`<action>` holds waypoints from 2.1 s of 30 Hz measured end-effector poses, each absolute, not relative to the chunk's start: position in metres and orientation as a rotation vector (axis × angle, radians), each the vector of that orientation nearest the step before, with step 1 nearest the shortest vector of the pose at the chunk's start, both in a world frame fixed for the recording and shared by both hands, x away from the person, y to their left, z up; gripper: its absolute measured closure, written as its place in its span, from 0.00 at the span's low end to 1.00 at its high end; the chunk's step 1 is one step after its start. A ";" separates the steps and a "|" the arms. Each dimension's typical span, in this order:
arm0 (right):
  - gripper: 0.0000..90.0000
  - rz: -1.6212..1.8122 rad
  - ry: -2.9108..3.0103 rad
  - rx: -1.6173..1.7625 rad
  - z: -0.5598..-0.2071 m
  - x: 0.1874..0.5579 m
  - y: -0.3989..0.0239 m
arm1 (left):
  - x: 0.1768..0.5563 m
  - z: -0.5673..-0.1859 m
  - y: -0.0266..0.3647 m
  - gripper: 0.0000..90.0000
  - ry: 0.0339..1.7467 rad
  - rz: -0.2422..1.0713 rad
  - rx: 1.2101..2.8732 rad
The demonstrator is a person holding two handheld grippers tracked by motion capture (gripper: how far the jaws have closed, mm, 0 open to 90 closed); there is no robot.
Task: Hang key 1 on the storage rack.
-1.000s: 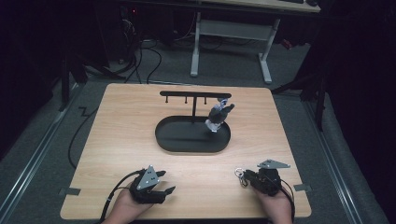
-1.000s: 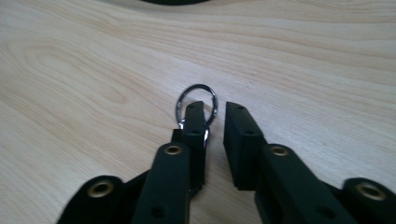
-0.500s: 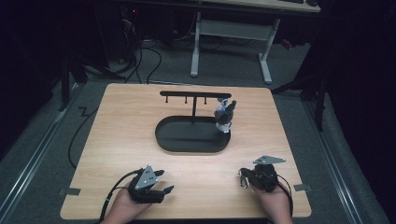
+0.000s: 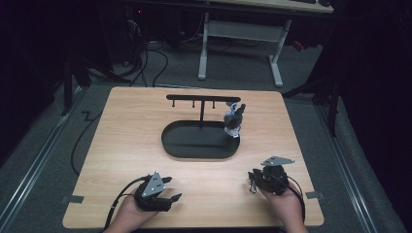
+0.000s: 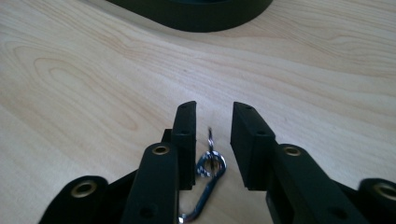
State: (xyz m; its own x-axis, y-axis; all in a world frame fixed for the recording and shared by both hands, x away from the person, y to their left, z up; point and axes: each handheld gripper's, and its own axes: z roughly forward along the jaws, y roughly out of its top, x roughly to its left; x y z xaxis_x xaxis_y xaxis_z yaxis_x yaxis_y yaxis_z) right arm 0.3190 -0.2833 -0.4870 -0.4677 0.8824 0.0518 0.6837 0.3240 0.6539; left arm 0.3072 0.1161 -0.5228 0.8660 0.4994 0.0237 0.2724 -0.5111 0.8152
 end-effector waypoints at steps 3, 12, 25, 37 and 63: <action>0.78 0.891 2.286 1.407 -0.486 0.307 -0.291 | 0.307 -0.523 0.115 0.37 0.556 0.318 2.139; 0.85 0.843 2.343 1.445 -0.503 0.301 -0.295 | 0.306 -0.523 0.114 0.37 0.552 0.318 2.141; 0.98 0.791 2.383 1.389 -0.489 0.312 -0.288 | 0.308 -0.522 0.117 0.37 0.553 0.324 2.135; 0.83 0.678 2.493 1.418 -0.492 0.312 -0.286 | 0.307 -0.521 0.117 0.37 0.549 0.326 2.133; 0.99 0.567 2.549 1.379 -0.487 0.329 -0.279 | 0.308 -0.520 0.117 0.37 0.546 0.331 2.136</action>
